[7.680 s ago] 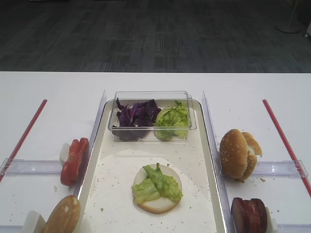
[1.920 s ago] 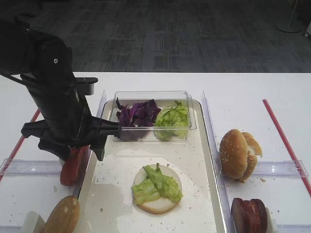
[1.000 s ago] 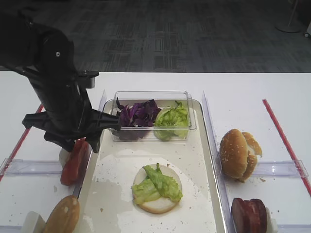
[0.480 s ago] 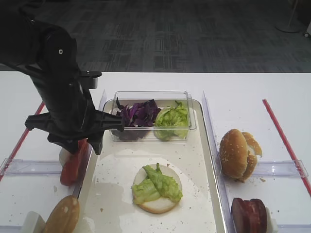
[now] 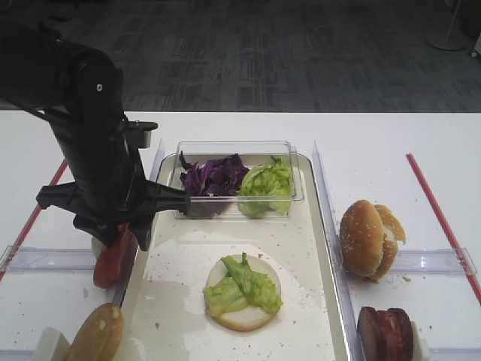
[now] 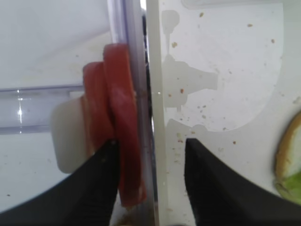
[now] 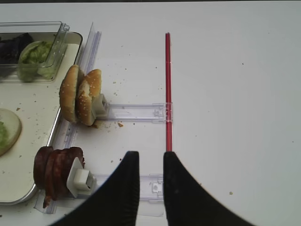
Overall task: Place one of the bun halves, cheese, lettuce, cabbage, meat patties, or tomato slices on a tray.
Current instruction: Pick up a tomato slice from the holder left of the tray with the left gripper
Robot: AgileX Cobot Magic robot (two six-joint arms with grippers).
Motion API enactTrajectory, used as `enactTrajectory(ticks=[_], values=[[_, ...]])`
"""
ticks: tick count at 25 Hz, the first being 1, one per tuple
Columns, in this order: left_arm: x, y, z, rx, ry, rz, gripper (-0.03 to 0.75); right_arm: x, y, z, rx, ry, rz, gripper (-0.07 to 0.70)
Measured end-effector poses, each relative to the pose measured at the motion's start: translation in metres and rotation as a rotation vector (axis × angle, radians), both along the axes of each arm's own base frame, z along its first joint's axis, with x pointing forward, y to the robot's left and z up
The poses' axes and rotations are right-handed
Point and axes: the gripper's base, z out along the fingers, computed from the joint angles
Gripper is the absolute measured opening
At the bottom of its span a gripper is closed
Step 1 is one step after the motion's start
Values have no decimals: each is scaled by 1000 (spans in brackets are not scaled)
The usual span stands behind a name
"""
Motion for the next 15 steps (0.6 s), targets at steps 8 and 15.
enactTrajectory(ticks=[8, 15], values=[[0, 1, -1, 8, 0, -5, 285, 0, 0, 0, 0, 0, 0, 176], [1, 2, -1, 24, -4, -15, 145, 0, 0, 0, 0, 0, 0, 176]])
